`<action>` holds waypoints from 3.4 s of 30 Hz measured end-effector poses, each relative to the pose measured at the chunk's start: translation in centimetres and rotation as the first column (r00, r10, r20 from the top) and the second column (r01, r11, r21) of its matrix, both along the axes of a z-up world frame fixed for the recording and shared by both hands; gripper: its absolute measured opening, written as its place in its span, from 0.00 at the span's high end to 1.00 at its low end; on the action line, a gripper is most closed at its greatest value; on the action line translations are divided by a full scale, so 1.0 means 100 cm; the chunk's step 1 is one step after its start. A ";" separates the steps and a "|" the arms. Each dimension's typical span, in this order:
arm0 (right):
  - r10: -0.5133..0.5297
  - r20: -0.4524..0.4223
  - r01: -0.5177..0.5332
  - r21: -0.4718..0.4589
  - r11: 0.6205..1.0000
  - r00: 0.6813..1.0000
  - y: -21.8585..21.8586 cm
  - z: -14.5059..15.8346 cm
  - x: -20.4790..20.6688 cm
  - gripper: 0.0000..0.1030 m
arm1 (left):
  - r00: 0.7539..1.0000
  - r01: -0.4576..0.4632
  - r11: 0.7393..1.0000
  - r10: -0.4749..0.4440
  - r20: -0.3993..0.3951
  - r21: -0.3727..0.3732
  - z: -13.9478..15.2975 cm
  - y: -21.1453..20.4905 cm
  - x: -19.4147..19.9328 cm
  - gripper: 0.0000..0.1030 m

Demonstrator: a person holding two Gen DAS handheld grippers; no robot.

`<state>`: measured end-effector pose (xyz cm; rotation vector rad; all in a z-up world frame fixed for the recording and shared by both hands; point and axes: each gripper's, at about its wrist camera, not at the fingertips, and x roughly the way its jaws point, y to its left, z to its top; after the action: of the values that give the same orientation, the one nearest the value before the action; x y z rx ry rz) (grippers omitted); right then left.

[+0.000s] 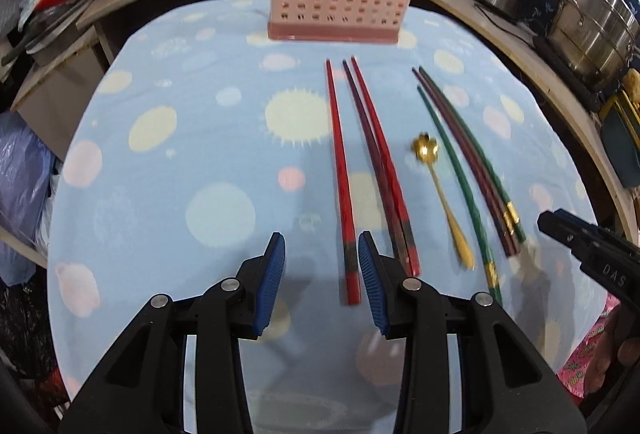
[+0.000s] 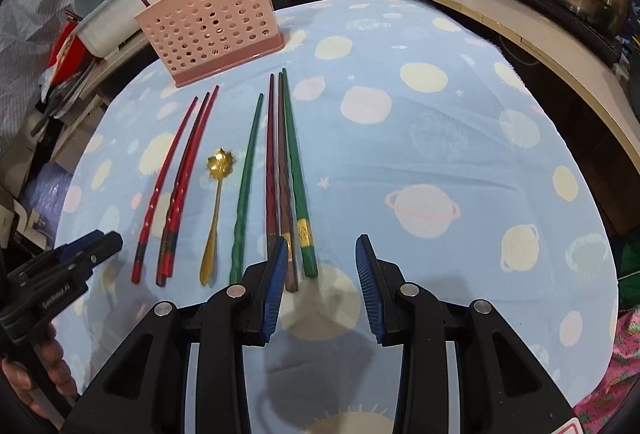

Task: Organize utensils
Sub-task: 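Move both open tools back down toward the remaining chopsticks, then grasp a green gold-banded chopstick with the right tool while the left tool grasps a red chopstick, then lift and carry both chopsticks with both tools over the pink holder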

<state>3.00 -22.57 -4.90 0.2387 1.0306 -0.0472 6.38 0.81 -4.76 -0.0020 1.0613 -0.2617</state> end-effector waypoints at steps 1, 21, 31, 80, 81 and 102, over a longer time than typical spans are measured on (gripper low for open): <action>0.002 -0.001 -0.002 0.001 1.000 1.000 -0.001 -0.001 0.000 0.67 | 1.000 0.005 1.000 -0.005 -0.006 0.001 -0.003 -0.002 -0.002 0.65; 0.023 -0.019 -0.023 -0.013 1.000 1.000 0.004 -0.023 0.016 0.83 | 1.000 0.024 1.000 -0.024 -0.019 0.004 -0.019 -0.012 0.000 0.69; 0.030 -0.018 -0.030 -0.027 0.999 0.999 0.006 -0.027 0.022 0.86 | 0.999 0.041 0.999 -0.041 -0.013 0.010 -0.020 -0.016 0.001 0.88; -0.001 0.414 -0.006 0.016 1.000 0.911 -0.014 0.176 0.047 0.93 | 0.916 -0.002 0.994 0.044 0.400 -0.105 0.192 0.006 0.054 0.93; 0.001 0.422 -0.009 0.018 1.000 0.907 -0.014 0.180 0.052 0.93 | 0.911 -0.001 0.994 0.044 0.409 -0.105 0.196 0.005 0.059 0.93; -0.038 0.580 0.014 0.046 0.999 0.814 -0.007 0.271 0.180 0.93 | 0.805 -0.042 0.989 0.118 0.581 -0.143 0.302 0.001 0.166 0.93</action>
<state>20.98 -23.30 22.20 0.2811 0.4122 0.0230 22.94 0.87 25.44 -0.0731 0.4172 -0.2286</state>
